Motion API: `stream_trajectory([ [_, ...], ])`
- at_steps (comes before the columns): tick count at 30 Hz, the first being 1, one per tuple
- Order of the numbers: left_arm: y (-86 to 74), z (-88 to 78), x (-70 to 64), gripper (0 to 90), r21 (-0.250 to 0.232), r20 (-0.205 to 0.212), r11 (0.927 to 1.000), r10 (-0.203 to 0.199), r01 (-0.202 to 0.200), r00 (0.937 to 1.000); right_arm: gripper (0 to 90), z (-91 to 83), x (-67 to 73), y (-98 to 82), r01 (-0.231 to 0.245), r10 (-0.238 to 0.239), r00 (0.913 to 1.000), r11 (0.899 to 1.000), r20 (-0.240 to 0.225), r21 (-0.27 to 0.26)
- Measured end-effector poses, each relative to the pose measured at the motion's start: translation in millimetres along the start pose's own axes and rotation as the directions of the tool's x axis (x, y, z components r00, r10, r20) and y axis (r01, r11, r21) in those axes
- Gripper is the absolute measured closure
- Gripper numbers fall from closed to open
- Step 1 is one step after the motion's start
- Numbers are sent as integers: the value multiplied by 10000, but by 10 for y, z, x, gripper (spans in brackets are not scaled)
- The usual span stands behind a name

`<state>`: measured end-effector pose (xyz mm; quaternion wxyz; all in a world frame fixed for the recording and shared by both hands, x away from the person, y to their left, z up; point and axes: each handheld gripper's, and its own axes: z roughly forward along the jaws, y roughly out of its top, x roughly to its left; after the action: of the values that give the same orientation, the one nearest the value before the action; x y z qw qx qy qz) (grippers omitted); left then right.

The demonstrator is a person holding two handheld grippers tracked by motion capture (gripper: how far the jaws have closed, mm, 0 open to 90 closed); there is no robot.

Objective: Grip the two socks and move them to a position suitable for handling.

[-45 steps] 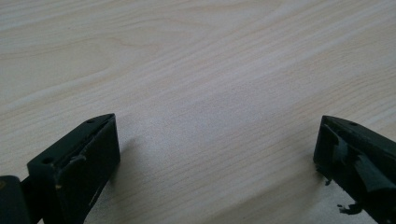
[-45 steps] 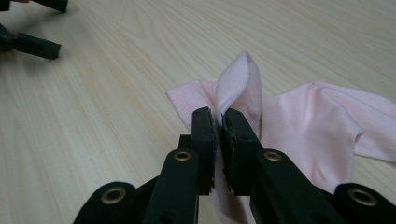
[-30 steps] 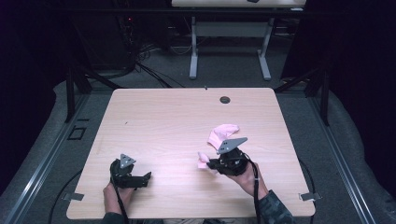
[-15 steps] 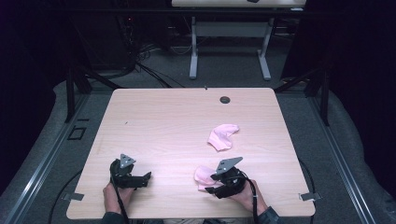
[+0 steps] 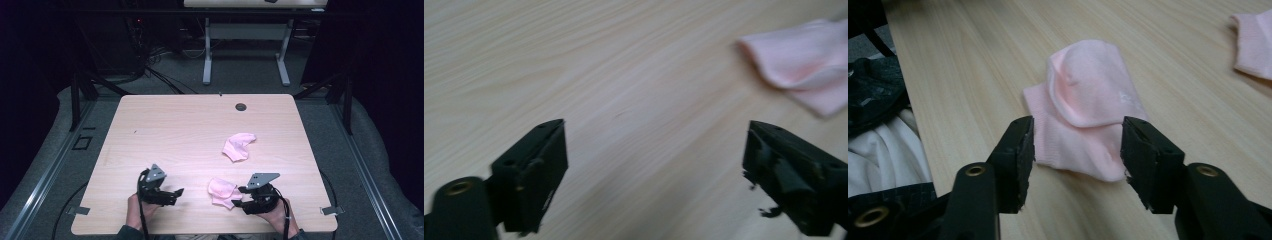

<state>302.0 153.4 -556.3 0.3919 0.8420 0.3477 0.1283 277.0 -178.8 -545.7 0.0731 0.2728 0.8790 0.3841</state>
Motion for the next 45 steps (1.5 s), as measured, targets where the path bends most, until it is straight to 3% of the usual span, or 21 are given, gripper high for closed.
stream_trajectory([
  [1,90,68,-145,195,-31,728,9989,478,-477,9962,504,37,39,-15,53,-53,10000,10000,-28,1],
  [3,160,136,-258,264,-69,1202,9966,828,-826,9893,528,81,80,-37,83,-83,10000,10000,-48,27],
  [4,160,136,-258,294,-69,1202,9966,828,-826,9893,528,81,80,-37,83,-83,10000,10000,-48,27],
  [5,212,211,-351,328,-69,1622,9941,1076,-1079,9809,534,134,110,-57,93,-92,9998,9999,-163,64],
  [6,212,211,-351,367,-69,1622,9941,1076,-1079,9809,534,134,110,-57,93,-92,9998,9999,-163,64],
  [7,235,247,-390,367,-23,1774,9922,1229,-1245,9764,544,157,123,-67,70,-69,9999,10000,-142,58],
  [8,273,314,-452,406,24,2243,9901,1364,-1405,9649,553,199,132,-79,27,-26,9998,10000,-187,30],
  [9,273,314,-452,434,24,2243,9901,1364,-1405,9649,562,219,139,-84,-17,17,9999,10000,-165,20],
  [10,294,337,-476,434,113,2344,9874,1511,-1581,9603,562,219,139,-84,-17,17,9999,10000,-165,20],
  [11,324,388,-509,465,171,2623,9846,1634,-1738,9510,574,243,143,-83,23,-22,9997,10000,-235,46],
  [14,344,442,-528,499,305,2674,9820,1716,-1863,9482,591,277,155,-80,24,-22,9997,9999,-223,106],
  [15,355,495,-534,534,412,2831,9797,1769,-1963,9426,613,318,150,-83,-24,29,9997,9997,-246,230],
  [17,364,550,-544,575,674,2824,9767,1772,-2038,9428,643,352,142,-91,-46,55,9997,9993,-254,373],
  [18,365,574,-552,588,761,2673,9751,1813,-2083,9464,657,365,145,-97,-67,76,9997,9992,-229,384],
  [24,359,691,-547,698,999,2798,9719,1783,-2133,9433,707,364,114,-91,-128,144,9993,9989,-343,453],
  [28,362,715,-521,806,929,2855,9760,1636,-1971,9443,760,363,73,-84,-280,304,9986,9982,-438,536],
  [30,358,710,-516,848,957,2614,9762,1642,-1948,9512,789,366,80,-71,-239,258,9992,9978,-299,623],
  [31,343,720,-496,880,780,2792,9813,1481,-1761,9487,811,363,80,-70,-198,212,9996,9976,-203,662],
  [35,347,700,-502,889,676,2694,9819,1529,-1771,9508,830,362,59,-84,-290,307,9990,9981,-316,536],
  [40,362,641,-481,892,505,2641,9850,1463,-1652,9533,837,332,66,-81,-279,282,9996,9988,-74,411],
  [45,443,483,-403,894,-78,2675,9949,989,-1005,9585,838,199,6,-42,-193,190,9998,9994,103,273],
])
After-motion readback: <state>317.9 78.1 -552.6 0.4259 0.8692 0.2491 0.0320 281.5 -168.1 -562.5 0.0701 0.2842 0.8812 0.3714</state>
